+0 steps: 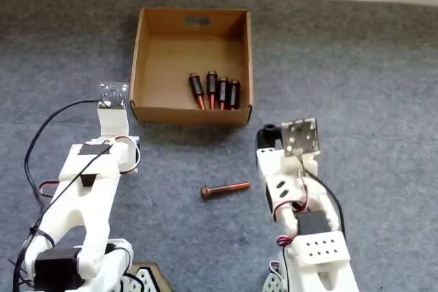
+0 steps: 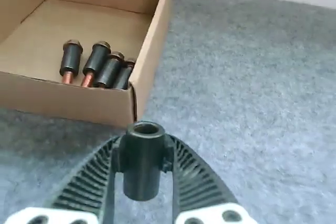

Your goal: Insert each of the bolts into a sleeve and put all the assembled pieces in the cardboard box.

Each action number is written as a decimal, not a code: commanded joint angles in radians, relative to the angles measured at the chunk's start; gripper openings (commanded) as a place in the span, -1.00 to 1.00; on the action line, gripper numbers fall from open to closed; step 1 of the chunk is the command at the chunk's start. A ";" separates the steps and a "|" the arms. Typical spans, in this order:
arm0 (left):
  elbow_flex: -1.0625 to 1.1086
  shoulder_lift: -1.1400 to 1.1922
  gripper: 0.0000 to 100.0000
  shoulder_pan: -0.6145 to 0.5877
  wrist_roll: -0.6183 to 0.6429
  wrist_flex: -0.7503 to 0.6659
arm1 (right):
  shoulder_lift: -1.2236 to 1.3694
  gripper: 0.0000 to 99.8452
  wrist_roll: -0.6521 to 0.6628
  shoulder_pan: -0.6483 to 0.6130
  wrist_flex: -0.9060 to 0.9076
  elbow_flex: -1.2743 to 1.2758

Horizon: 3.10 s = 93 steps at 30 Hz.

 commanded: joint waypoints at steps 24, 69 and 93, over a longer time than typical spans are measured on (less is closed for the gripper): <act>-0.443 0.001 -0.93 0.498 -0.157 0.546 | -0.354 -0.99 -0.216 0.191 0.022 0.110; -0.506 0.383 -0.62 0.803 -0.351 0.548 | -0.582 -0.99 -0.215 0.193 0.196 0.194; -0.349 0.372 -0.98 0.595 -0.723 0.456 | -0.582 -0.99 -0.215 0.193 0.196 0.203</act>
